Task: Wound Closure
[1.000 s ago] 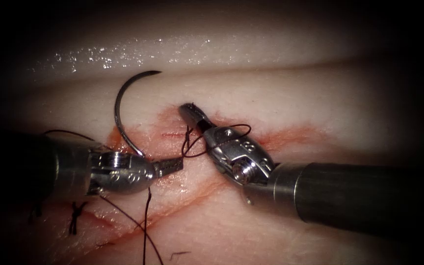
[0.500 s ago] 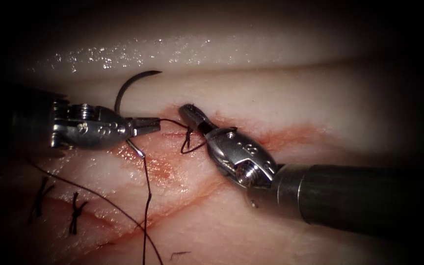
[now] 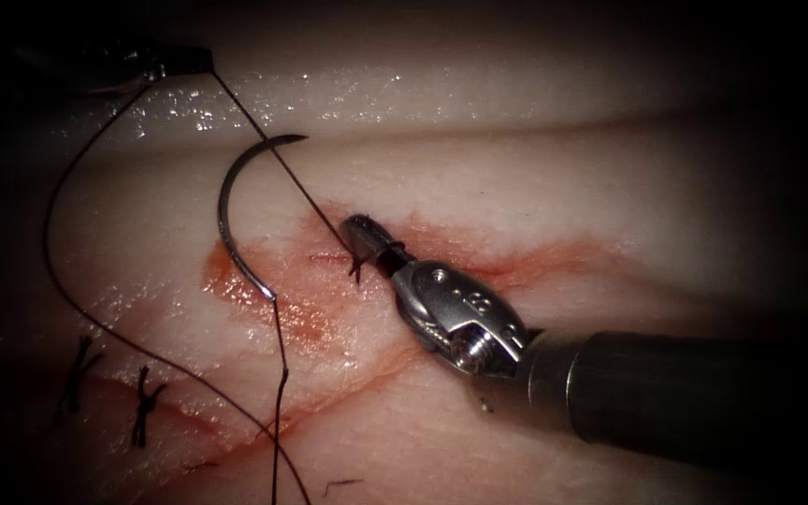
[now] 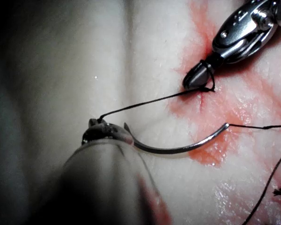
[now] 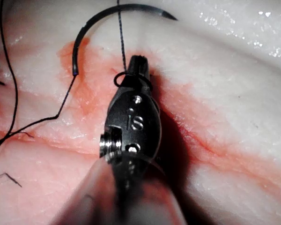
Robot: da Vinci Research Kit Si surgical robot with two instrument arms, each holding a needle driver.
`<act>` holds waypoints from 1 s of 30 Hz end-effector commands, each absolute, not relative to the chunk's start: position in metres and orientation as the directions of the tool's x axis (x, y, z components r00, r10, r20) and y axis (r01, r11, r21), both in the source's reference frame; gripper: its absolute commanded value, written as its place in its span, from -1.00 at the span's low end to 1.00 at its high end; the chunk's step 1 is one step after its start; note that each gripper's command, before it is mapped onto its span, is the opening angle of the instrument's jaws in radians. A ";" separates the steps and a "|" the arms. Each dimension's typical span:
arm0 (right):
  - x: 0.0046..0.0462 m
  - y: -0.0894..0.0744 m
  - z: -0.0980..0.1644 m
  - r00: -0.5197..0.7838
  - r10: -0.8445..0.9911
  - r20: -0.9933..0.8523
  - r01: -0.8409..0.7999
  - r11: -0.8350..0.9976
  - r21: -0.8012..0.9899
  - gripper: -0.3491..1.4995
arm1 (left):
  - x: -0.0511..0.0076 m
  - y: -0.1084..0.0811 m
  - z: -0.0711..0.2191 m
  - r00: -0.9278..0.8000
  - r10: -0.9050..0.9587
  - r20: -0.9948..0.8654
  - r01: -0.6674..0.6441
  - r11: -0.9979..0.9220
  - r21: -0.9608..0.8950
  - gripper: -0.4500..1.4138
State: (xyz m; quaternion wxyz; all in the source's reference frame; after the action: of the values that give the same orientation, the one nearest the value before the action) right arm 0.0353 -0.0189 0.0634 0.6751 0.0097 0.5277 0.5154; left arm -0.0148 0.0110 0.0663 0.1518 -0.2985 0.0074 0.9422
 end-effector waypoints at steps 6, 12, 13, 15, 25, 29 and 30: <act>0.0355 -0.020 0.064 -0.069 0.699 -0.711 -0.677 0.491 0.549 -1.00 | -0.0147 0.014 0.071 -0.749 0.324 -0.577 -0.327 -0.939 -0.103 -1.00; 0.0352 -0.021 0.064 0.005 0.641 -0.767 -0.656 0.581 0.482 -1.00 | -0.0138 0.016 0.074 -0.728 0.369 -0.578 -0.370 -0.921 -0.122 -1.00; 0.0353 -0.021 0.064 0.020 0.627 -0.779 -0.650 0.600 0.466 -1.00 | -0.0136 0.016 0.074 -0.724 0.377 -0.578 -0.377 -0.917 -0.125 -1.00; 0.0353 -0.021 0.064 0.066 0.581 -0.811 -0.636 0.651 0.414 -1.00 | -0.0132 0.017 0.076 -0.714 0.395 -0.578 -0.395 -0.909 -0.133 -1.00; 0.0351 -0.022 0.064 0.225 0.356 -0.907 -0.523 0.830 0.196 -1.00 | -0.0128 0.019 0.077 -0.707 0.414 -0.573 -0.420 -0.898 -0.130 -1.00; 0.0347 -0.023 0.064 0.265 0.334 -0.905 -0.494 0.853 0.170 -1.00 | -0.0127 0.021 0.077 -0.706 0.425 -0.566 -0.428 -0.893 -0.138 -1.00; 0.0347 -0.023 0.064 0.265 0.334 -0.905 -0.494 0.853 0.170 -1.00 | -0.0127 0.021 0.077 -0.706 0.425 -0.566 -0.428 -0.893 -0.138 -1.00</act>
State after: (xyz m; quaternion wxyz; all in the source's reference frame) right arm 0.0339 -0.0230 0.0633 0.7924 -0.0742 0.5463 0.2610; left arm -0.0121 0.0210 0.0767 0.2322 -0.3060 0.0018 0.9233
